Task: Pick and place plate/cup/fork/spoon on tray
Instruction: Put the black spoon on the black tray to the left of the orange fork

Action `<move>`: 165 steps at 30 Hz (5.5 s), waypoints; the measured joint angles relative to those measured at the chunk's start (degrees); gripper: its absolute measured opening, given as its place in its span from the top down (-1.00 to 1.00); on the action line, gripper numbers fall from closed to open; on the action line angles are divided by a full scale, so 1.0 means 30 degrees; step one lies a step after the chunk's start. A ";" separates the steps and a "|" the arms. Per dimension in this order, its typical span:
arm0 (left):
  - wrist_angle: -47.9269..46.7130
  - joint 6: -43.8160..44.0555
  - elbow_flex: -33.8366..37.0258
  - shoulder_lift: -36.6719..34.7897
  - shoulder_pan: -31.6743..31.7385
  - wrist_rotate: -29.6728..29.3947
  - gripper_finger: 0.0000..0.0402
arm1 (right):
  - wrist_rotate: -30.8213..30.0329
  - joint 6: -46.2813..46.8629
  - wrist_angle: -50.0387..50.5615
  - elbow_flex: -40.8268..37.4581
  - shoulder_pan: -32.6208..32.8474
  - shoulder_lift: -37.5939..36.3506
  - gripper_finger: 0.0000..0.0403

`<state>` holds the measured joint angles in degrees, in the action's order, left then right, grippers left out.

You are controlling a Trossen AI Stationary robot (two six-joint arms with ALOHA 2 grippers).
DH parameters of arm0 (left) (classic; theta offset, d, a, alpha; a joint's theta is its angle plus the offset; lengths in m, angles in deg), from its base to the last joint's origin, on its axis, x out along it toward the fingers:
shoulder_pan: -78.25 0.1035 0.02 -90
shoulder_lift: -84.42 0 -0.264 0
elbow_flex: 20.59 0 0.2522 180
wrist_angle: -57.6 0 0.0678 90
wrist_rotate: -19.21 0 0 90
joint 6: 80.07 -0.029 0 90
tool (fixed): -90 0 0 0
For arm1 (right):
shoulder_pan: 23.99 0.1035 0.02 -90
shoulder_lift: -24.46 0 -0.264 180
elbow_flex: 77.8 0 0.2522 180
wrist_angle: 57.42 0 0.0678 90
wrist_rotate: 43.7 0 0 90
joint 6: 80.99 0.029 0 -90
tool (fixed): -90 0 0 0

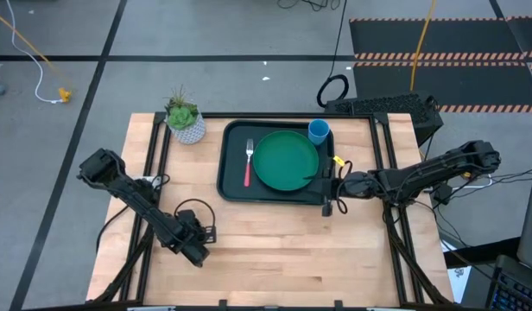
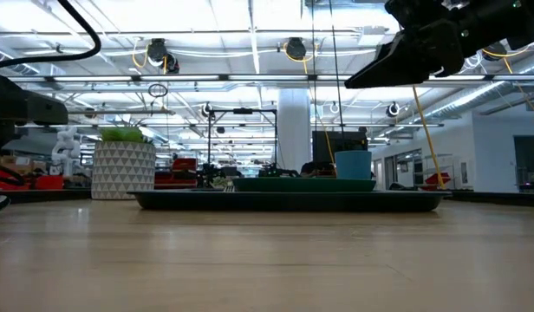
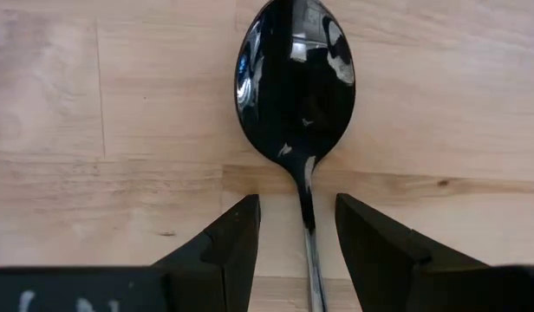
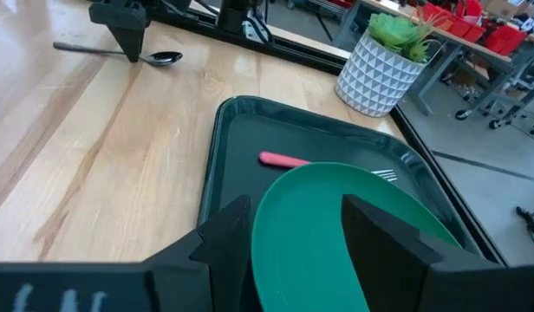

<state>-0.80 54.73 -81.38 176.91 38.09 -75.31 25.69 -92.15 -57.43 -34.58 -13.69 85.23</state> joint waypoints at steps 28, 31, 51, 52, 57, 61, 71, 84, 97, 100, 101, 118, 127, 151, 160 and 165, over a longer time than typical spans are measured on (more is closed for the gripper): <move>0.0261 -0.1355 0.0093 0.0044 0.0376 0.0007 0.93 | -0.0008 0.0000 0.0149 0.0000 0.0606 0.0000 0.14; 0.0261 -0.1604 0.0093 0.0044 0.0505 0.0064 0.93 | -0.0011 0.0044 0.0155 0.0000 0.0606 0.0000 0.14; -0.1587 -0.5156 -0.0723 0.0044 0.2880 0.0117 0.93 | -0.0011 0.0226 0.0174 0.0000 0.0606 -0.0003 0.14; -0.1583 -0.5444 -0.0723 0.0042 0.3076 0.0113 0.93 | -0.0011 0.0226 0.0174 0.0000 0.0606 0.0000 0.14; -0.1640 -0.7227 -0.0737 -0.0646 0.4263 -0.0336 0.93 | -0.0011 0.0233 0.0322 0.0000 0.0606 -0.0005 0.14; -0.1751 -0.8751 -0.0737 -0.1486 0.5248 -0.0885 0.93 | -0.0015 0.0325 0.0714 0.0000 0.0606 -0.0004 0.14; -0.1599 -1.2572 -0.0759 -0.3085 0.8236 -0.3056 0.93 | -0.0011 0.0506 0.0856 0.0000 0.0606 -0.0007 0.14; 0.1890 -1.8327 -0.0781 -0.3677 1.2239 -0.3233 0.93 | -0.0011 0.0517 0.0872 0.0000 0.0606 -0.0007 0.14; 0.5259 -2.1753 -0.0795 -0.3649 1.5937 -0.4235 0.93 | 0.0040 0.0525 0.1280 0.0000 0.0606 -0.0007 0.14; 0.6411 -2.2544 -0.0795 -0.3647 1.6591 -0.4233 0.93 | 0.0047 0.0519 0.1388 0.0000 0.0606 -0.0007 0.14; 0.6782 -2.2847 -0.0795 -0.3649 1.6798 -0.4233 0.93 | 0.0047 0.0519 0.1389 0.0000 0.0606 -0.0007 0.14; 0.7926 -2.3587 -0.0788 -0.1674 1.8688 -0.3564 0.93 | 0.0038 0.0517 0.1484 0.0000 0.0606 -0.0007 0.14; 0.7914 -2.3253 -0.0774 -0.0787 1.8997 -0.3519 0.91 | 0.0017 0.0568 0.1592 0.0005 0.0606 -0.0007 0.14; 0.8477 -2.3857 -0.0774 0.0838 2.0512 -0.1967 0.90 | -0.0011 0.0699 0.1832 0.0007 0.0606 -0.0007 0.14; 0.8472 -2.4273 -0.0776 0.0838 2.0910 -0.2461 0.89 | -0.0011 0.0702 0.1832 0.0007 0.0606 -0.0007 0.14; 0.8472 -2.4357 -0.0774 0.0838 2.0903 -0.2513 0.89 | -0.0011 0.0707 0.1832 0.0007 0.0606 -0.0007 0.14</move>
<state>24.62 -18.34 -83.70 179.42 100.80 -82.85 25.65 -90.03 -51.93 -34.56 -11.87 85.21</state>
